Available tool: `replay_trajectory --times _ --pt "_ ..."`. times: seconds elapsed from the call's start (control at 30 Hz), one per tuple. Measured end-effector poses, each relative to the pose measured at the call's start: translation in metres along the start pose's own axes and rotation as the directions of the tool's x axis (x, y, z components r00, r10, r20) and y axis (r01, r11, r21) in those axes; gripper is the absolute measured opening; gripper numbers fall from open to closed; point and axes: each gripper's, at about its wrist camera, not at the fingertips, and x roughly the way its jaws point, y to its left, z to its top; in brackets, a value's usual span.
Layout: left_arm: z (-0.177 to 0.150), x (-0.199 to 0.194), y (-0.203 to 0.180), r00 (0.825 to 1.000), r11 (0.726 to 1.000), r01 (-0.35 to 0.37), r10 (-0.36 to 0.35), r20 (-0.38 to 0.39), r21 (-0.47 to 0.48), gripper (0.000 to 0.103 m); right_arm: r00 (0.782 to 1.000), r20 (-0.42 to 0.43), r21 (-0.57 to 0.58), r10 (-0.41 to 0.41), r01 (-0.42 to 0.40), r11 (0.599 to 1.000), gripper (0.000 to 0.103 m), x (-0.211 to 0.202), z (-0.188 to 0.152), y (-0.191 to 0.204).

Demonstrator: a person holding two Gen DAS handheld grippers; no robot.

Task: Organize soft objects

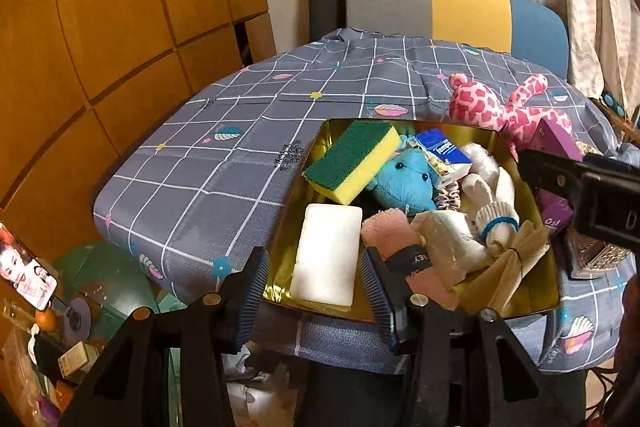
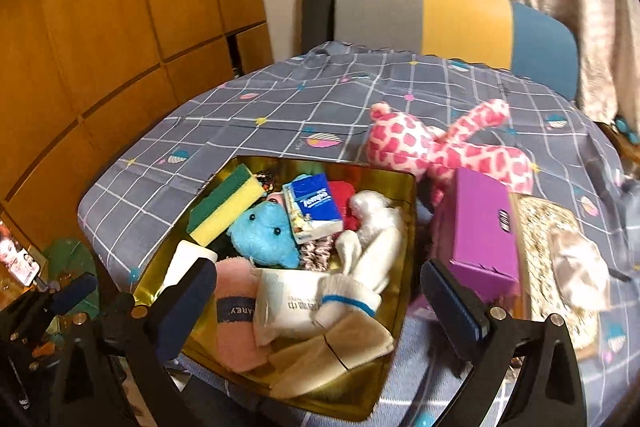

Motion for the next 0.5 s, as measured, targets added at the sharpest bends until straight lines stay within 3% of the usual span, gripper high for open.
replay_trajectory --times 0.5 --pt "0.004 -0.017 0.003 1.0 0.999 0.001 -0.002 -0.024 -0.032 0.048 0.987 0.034 0.076 -0.156 0.153 0.985 0.103 -0.051 -0.025 -0.001"
